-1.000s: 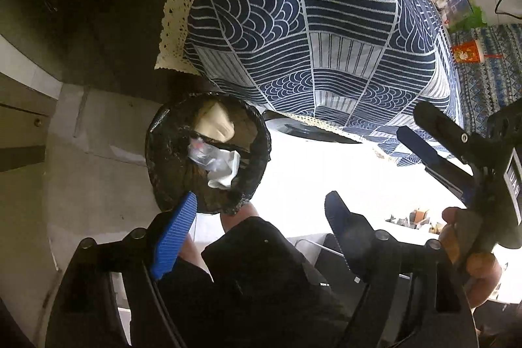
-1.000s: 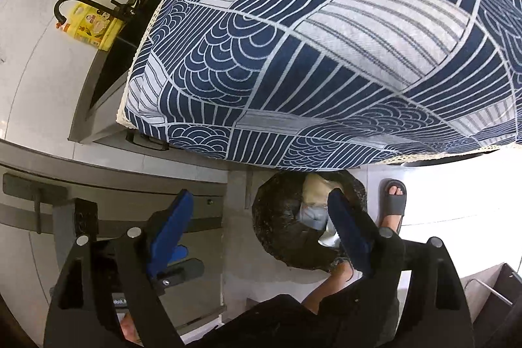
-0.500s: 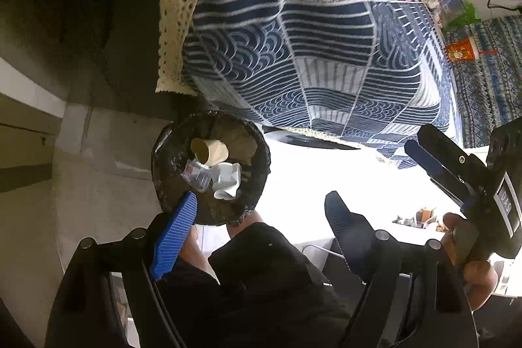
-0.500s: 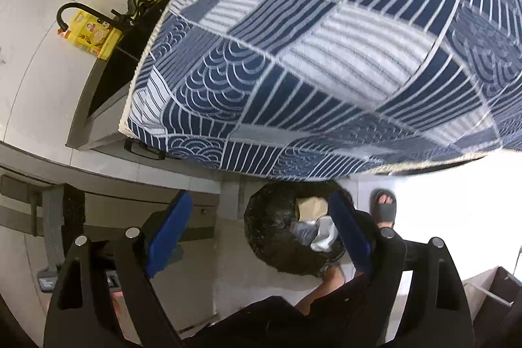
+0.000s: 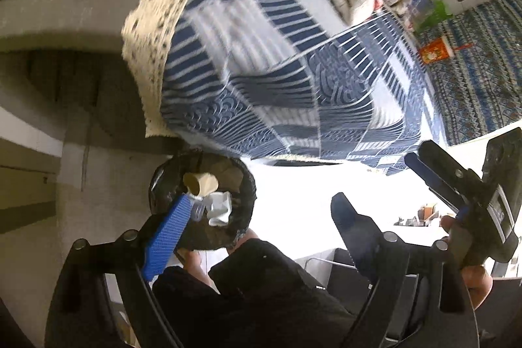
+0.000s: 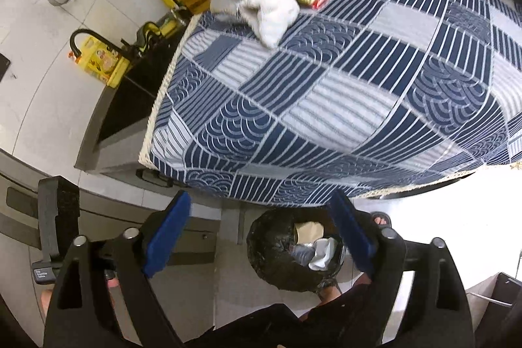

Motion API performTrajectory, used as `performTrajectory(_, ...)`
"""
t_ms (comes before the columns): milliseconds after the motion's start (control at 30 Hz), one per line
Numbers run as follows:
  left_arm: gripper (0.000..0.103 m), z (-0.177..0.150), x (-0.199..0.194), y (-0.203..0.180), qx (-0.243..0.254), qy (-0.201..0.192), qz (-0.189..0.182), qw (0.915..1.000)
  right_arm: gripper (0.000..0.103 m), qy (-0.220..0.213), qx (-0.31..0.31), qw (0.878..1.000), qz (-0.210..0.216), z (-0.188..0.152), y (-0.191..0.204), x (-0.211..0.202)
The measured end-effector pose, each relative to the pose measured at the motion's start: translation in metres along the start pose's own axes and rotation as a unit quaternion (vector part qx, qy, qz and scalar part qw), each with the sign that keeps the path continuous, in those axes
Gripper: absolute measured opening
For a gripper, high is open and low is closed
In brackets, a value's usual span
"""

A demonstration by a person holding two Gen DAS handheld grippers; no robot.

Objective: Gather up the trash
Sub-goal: 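Raise both grippers back toward the foil cup and white towel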

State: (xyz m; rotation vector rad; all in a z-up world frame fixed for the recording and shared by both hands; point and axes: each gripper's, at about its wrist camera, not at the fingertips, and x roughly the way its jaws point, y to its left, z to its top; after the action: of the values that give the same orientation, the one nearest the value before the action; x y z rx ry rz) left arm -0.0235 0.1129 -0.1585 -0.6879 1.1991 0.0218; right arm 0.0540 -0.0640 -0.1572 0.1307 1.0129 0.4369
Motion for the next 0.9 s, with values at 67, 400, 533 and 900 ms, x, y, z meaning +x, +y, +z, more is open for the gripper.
performTrajectory(67, 0.085, 0.004, -0.006, -0.005, 0.008, -0.009, -0.002, 0.9999, 0.099, -0.016, -0.005, 1.000, -0.003, 0.003, 0.003, -0.009)
performTrajectory(400, 0.096, 0.028, -0.038, -0.025, 0.047, -0.063, -0.003, 0.9969, 0.099, -0.098, -0.017, 0.994, -0.033, 0.026, 0.009, -0.055)
performTrajectory(533, 0.096, 0.039, -0.050, -0.035, 0.061, -0.085, 0.001, 0.9945, 0.099, -0.121, -0.018, 0.991, -0.052, 0.038, 0.006, -0.067)
performTrajectory(900, 0.096, 0.078, -0.075, -0.066, 0.098, -0.133, 0.013, 0.9861, 0.099, -0.127, -0.051, 0.987, -0.081, 0.077, -0.005, -0.085)
